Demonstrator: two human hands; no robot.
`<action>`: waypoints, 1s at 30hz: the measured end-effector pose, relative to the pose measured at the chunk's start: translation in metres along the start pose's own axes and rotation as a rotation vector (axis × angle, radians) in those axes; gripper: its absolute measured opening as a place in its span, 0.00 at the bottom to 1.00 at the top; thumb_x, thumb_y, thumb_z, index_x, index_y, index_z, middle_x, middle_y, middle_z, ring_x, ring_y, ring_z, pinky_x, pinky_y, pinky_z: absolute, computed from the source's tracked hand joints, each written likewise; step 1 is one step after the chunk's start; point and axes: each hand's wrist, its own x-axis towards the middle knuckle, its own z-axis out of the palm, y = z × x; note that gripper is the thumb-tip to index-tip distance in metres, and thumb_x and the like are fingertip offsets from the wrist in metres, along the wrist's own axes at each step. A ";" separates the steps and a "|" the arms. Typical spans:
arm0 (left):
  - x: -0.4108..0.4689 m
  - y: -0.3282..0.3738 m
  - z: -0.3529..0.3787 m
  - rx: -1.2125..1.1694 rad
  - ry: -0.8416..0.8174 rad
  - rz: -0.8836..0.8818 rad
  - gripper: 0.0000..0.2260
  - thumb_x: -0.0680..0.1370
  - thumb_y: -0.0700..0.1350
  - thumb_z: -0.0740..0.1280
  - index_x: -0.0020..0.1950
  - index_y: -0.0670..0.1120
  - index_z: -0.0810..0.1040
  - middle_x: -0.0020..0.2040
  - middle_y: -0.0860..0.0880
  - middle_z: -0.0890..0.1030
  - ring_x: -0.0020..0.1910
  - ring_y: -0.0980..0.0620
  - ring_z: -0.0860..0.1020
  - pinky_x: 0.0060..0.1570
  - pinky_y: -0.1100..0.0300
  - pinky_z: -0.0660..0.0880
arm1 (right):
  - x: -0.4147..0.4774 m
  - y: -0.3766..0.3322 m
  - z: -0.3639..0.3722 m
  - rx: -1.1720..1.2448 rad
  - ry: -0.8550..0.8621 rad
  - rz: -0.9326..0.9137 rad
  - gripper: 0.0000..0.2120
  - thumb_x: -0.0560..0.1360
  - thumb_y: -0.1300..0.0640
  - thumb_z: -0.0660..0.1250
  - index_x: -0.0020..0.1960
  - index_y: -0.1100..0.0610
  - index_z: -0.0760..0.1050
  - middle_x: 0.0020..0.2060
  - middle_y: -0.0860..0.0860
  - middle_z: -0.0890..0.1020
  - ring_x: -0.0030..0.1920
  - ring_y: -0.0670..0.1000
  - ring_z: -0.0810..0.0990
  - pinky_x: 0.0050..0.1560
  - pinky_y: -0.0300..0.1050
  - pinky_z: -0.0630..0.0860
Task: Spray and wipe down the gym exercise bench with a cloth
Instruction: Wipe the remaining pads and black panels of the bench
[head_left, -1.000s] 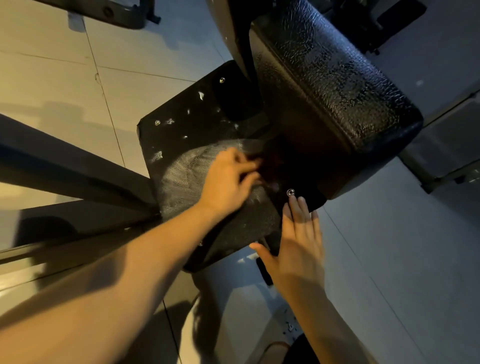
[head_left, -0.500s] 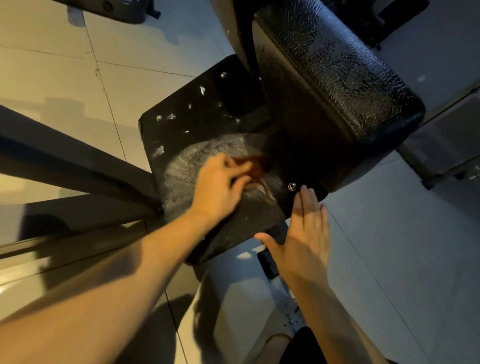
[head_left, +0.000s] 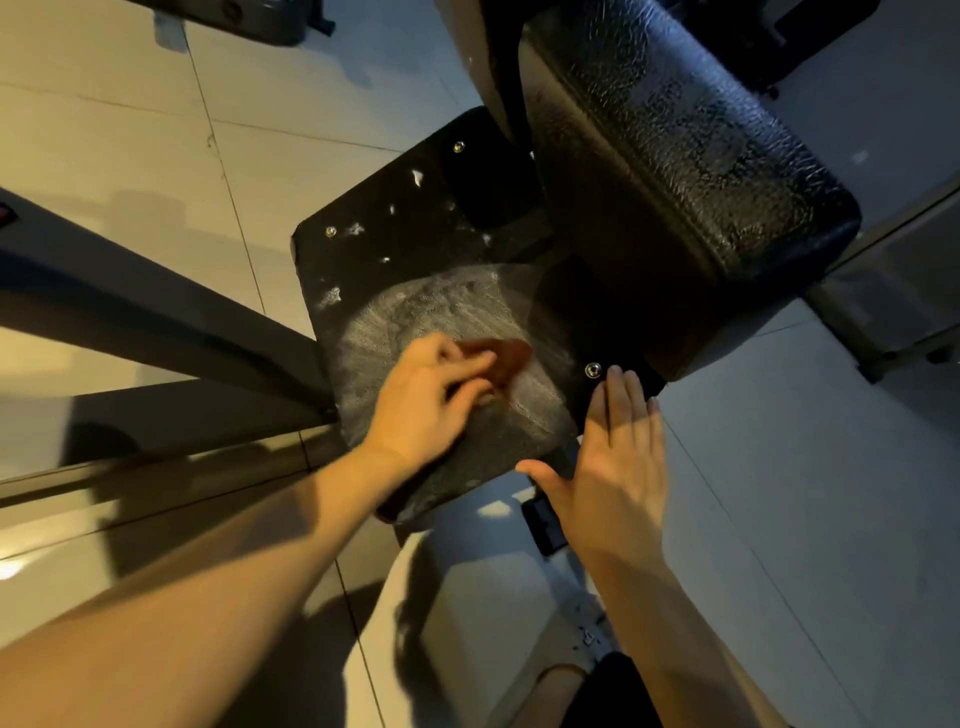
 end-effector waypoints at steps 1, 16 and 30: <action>0.005 -0.016 -0.006 0.007 0.062 -0.138 0.13 0.79 0.46 0.73 0.63 0.51 0.84 0.50 0.51 0.74 0.52 0.47 0.75 0.56 0.53 0.72 | 0.000 -0.001 -0.001 0.007 0.010 0.000 0.51 0.75 0.26 0.57 0.76 0.70 0.65 0.77 0.66 0.65 0.79 0.64 0.60 0.81 0.60 0.55; -0.017 -0.030 -0.013 0.022 0.045 -0.169 0.14 0.79 0.45 0.72 0.65 0.51 0.83 0.51 0.49 0.74 0.52 0.47 0.75 0.56 0.51 0.73 | 0.003 -0.007 -0.006 0.019 -0.104 0.046 0.53 0.70 0.28 0.61 0.78 0.68 0.62 0.79 0.64 0.62 0.81 0.63 0.57 0.81 0.57 0.48; -0.030 -0.035 -0.009 -0.008 0.122 -0.268 0.14 0.79 0.43 0.72 0.65 0.49 0.83 0.51 0.51 0.73 0.52 0.48 0.76 0.57 0.62 0.69 | 0.002 -0.008 -0.005 -0.021 -0.135 0.032 0.53 0.70 0.28 0.61 0.77 0.70 0.63 0.79 0.65 0.61 0.81 0.63 0.55 0.81 0.58 0.49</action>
